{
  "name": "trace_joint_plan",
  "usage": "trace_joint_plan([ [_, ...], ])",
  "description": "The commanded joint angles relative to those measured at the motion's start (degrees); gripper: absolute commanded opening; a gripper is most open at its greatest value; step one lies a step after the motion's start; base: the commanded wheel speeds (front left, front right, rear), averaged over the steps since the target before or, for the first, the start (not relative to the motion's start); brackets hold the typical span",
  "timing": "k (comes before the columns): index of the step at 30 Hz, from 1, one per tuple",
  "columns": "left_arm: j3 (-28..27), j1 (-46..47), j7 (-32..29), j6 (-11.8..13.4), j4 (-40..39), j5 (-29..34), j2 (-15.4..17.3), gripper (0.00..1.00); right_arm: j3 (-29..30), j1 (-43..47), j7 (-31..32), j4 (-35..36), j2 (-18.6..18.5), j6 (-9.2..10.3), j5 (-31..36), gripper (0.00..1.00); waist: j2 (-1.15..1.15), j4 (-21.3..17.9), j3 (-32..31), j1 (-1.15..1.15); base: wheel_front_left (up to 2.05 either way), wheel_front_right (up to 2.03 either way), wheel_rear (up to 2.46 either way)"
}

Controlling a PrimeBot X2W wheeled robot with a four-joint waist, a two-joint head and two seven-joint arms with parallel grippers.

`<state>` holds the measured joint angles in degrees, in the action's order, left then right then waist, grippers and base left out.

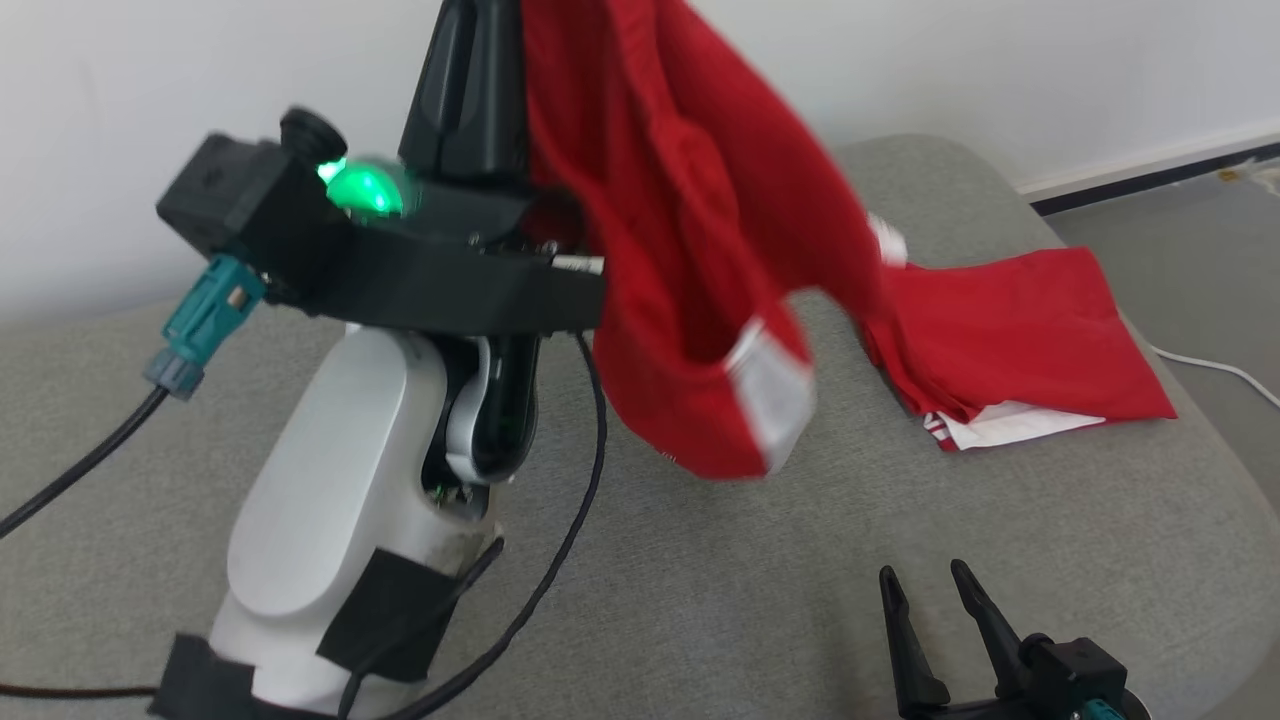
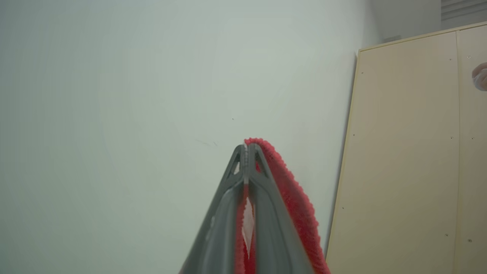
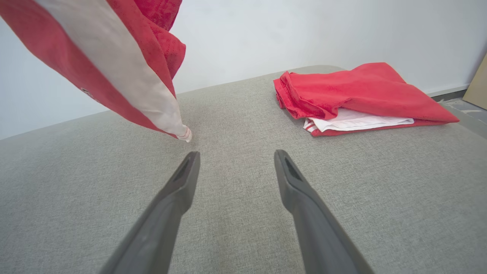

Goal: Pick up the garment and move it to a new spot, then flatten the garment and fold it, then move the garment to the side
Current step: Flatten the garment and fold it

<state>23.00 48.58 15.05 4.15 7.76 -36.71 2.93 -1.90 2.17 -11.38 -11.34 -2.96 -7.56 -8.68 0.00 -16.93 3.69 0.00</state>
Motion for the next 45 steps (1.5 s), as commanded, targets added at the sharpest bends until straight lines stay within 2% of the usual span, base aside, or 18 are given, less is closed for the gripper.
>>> trace_joint_plan([
  [1,-0.4,-2.5,0.1,0.2,0.4,-0.4,-0.1,0.00,0.0,-0.6,-0.3,-0.1,0.2,0.13,-0.4,1.00,0.00,1.2,0.2,0.00,0.00,0.00,0.00],
  [6,1.2,-3.1,0.1,-1.0,4.5,3.5,-0.1,0.00,-0.8,-1.1,-0.4,-0.6,0.2,0.13,-0.5,1.00,0.00,2.5,-0.7,0.00,0.00,0.00,0.00],
  [12,-0.5,-6.6,0.1,0.4,15.3,7.0,2.3,0.00,-1.9,-1.4,-0.8,-1.2,0.2,0.13,-1.2,1.00,0.00,2.2,-1.1,0.00,0.00,0.00,0.00],
  [20,-10.0,-13.2,0.1,3.3,22.6,8.2,7.3,0.00,-1.0,-1.1,-1.0,-1.2,0.2,0.12,-0.3,1.00,0.00,3.3,-0.3,0.00,0.00,0.00,0.00],
  [27,-19.1,-20.0,0.1,3.8,23.9,8.7,10.3,0.00,-1.2,-0.9,-0.4,-0.8,0.2,0.13,0.0,1.00,0.00,4.8,-0.5,0.00,0.00,0.00,0.00],
  [29,-20.7,-22.2,0.1,3.9,24.9,8.8,10.4,0.30,-1.2,-0.6,-0.2,-0.6,0.2,0.12,0.3,1.00,0.00,5.2,-0.6,0.00,0.00,0.00,0.00],
  [30,-21.2,-23.2,0.1,3.7,25.7,8.6,10.4,1.00,-1.2,-0.5,0.0,-0.5,0.2,0.13,0.4,1.00,0.00,5.4,-0.7,0.00,0.00,0.00,0.00],
  [38,-23.8,-28.2,0.2,4.6,30.3,9.6,13.0,1.00,-1.3,-0.3,0.8,0.3,0.2,0.13,0.7,1.00,0.00,6.0,-1.2,0.00,0.00,0.00,0.00],
  [41,-23.9,-31.1,0.2,5.3,28.6,10.6,12.8,1.00,-1.0,0.3,1.1,0.7,0.2,0.13,0.8,1.00,0.00,6.4,-1.5,0.00,0.00,0.00,0.00],
  [45,-22.5,-36.6,0.1,2.3,21.8,11.4,10.9,1.00,-0.2,1.2,1.5,1.4,0.2,0.12,1.1,1.00,0.00,7.7,-1.7,0.00,0.00,0.00,0.00],
])
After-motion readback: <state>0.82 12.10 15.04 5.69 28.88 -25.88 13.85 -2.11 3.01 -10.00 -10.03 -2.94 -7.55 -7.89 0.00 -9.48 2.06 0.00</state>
